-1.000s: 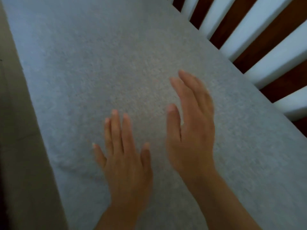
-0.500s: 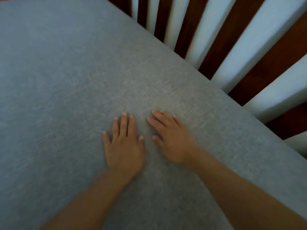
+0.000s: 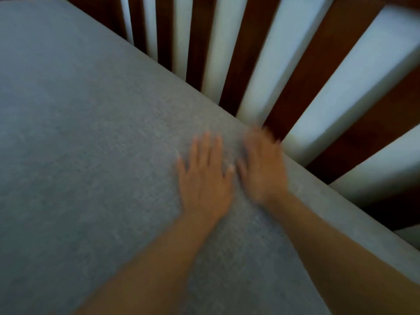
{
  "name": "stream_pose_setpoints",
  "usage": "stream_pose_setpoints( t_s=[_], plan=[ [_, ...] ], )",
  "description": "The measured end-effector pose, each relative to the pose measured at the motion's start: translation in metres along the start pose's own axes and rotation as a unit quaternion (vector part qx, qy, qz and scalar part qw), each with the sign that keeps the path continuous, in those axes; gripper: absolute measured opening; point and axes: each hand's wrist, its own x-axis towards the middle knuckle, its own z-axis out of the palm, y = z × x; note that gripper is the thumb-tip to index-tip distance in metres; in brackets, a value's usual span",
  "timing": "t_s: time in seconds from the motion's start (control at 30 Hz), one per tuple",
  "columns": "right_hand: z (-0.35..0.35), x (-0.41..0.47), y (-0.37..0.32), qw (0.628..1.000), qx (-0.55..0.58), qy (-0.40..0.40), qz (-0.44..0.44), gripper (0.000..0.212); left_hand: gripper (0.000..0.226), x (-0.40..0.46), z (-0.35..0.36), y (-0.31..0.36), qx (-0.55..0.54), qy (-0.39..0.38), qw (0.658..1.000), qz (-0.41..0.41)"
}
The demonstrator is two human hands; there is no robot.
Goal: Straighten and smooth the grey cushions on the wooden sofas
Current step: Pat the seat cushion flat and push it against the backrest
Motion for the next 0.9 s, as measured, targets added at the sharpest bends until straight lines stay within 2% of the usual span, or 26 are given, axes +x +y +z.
stream_pose_setpoints(
  t_s=[0.07,0.1,0.13,0.2,0.23,0.27,0.3,0.33,0.4,0.43,0.47,0.53,0.57,0.6,0.67,0.7,0.73,0.77,0.83,0.87,0.9],
  plan=[
    [0.018,-0.017,0.016,0.986,-0.037,-0.164,0.003,0.063,0.063,-0.011,0.019,-0.001,0.077,-0.112,0.991,0.016],
    [0.013,-0.013,0.022,0.982,-0.014,-0.188,0.009,0.061,0.062,-0.005,0.019,-0.002,0.076,-0.142,0.987,0.007],
    [-0.007,-0.011,0.022,0.985,0.018,-0.172,0.021,0.059,0.062,-0.006,0.005,0.003,0.067,-0.155,0.986,-0.007],
    [-0.045,-0.015,0.027,0.996,0.069,-0.002,0.048,0.052,0.063,-0.019,-0.016,0.019,0.006,-0.083,0.996,-0.027],
    [-0.057,-0.034,0.034,0.991,0.071,0.086,0.072,0.05,0.063,-0.043,-0.018,0.028,-0.008,-0.035,0.999,-0.013],
    [-0.059,-0.058,0.038,0.989,0.046,0.113,0.086,0.049,0.063,-0.07,-0.016,0.038,-0.028,-0.016,0.999,0.012],
    [-0.051,-0.091,0.039,0.993,0.014,0.075,0.086,0.053,0.063,-0.101,-0.011,0.046,-0.043,-0.053,0.997,0.042],
    [-0.038,-0.123,0.039,0.997,-0.023,-0.001,0.07,0.06,0.063,-0.13,-0.002,0.048,-0.023,-0.11,0.991,0.075],
    [-0.025,-0.14,0.051,0.99,-0.031,-0.13,0.055,0.065,0.061,-0.138,0.016,0.042,0.035,-0.125,0.986,0.101],
    [-0.03,-0.136,0.052,0.988,-0.006,-0.141,0.069,0.06,0.06,-0.132,0.015,0.045,0.027,-0.137,0.986,0.089],
    [-0.045,-0.137,0.046,0.988,0.017,-0.121,0.091,0.056,0.061,-0.135,0.003,0.047,0.016,-0.149,0.987,0.064],
    [-0.061,-0.146,0.028,0.992,0.036,0.024,0.117,0.049,0.061,-0.153,-0.01,0.036,-0.018,-0.056,0.998,0.039],
    [-0.06,-0.165,0.013,0.992,0.042,0.046,0.113,0.05,0.061,-0.172,-0.015,0.028,-0.025,-0.034,0.998,0.036],
    [-0.051,-0.187,-0.005,0.996,0.037,0.007,0.082,0.053,0.064,-0.188,-0.016,0.021,-0.01,-0.08,0.996,0.042],
    [-0.027,-0.226,-0.02,0.991,-0.018,-0.128,0.017,0.065,0.066,-0.213,-0.02,0.008,0.045,-0.184,0.98,0.068],
    [-0.03,-0.222,-0.026,0.985,-0.015,-0.169,0.016,0.068,0.065,-0.211,-0.023,0.003,0.047,-0.181,0.979,0.075],
    [-0.036,-0.215,-0.032,0.988,0.014,-0.151,0.036,0.069,0.066,-0.207,-0.036,0.004,0.045,-0.178,0.981,0.059],
    [-0.05,-0.208,-0.037,0.994,0.046,-0.091,0.048,0.067,0.066,-0.206,-0.049,0.002,0.015,-0.15,0.988,0.032],
    [-0.067,-0.22,-0.076,0.992,0.089,0.067,0.059,0.054,0.065,-0.234,-0.08,-0.04,0.018,-0.027,0.999,0.0],
    [-0.064,-0.236,-0.092,0.992,0.09,0.079,0.043,0.053,0.066,-0.258,-0.082,-0.062,0.024,0.002,1.0,-0.012],
    [-0.053,-0.262,-0.118,0.996,0.08,0.032,0.006,0.055,0.067,-0.287,-0.087,-0.086,0.043,-0.034,0.998,-0.025]
  ],
)
